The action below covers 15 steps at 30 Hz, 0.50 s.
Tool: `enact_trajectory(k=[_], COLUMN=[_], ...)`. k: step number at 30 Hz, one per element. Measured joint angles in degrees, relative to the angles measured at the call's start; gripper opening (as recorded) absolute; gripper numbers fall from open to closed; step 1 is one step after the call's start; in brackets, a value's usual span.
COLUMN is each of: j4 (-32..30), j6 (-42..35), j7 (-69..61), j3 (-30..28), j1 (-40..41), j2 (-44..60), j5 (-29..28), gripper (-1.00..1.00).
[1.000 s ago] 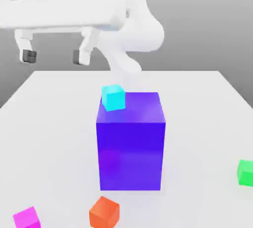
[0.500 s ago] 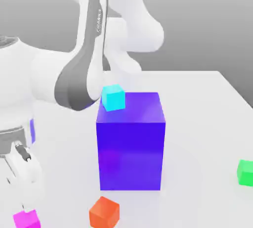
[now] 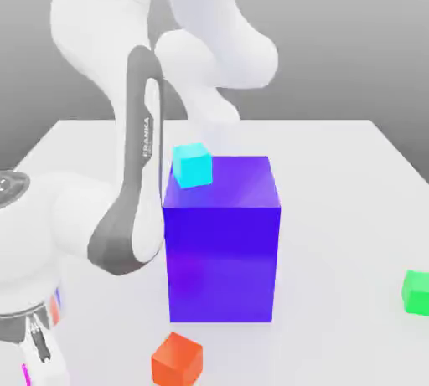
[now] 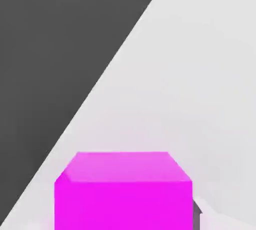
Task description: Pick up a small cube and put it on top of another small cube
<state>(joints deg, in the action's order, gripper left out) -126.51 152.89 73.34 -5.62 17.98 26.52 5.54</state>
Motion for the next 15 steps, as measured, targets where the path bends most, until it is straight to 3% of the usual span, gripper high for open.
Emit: enact_trajectory(k=[15], j4=[-11.2], j6=[-2.5], j7=[-7.8], j3=[18.5], j1=[-19.1], j2=[-13.4], j5=[-7.6], gripper=[-1.0])
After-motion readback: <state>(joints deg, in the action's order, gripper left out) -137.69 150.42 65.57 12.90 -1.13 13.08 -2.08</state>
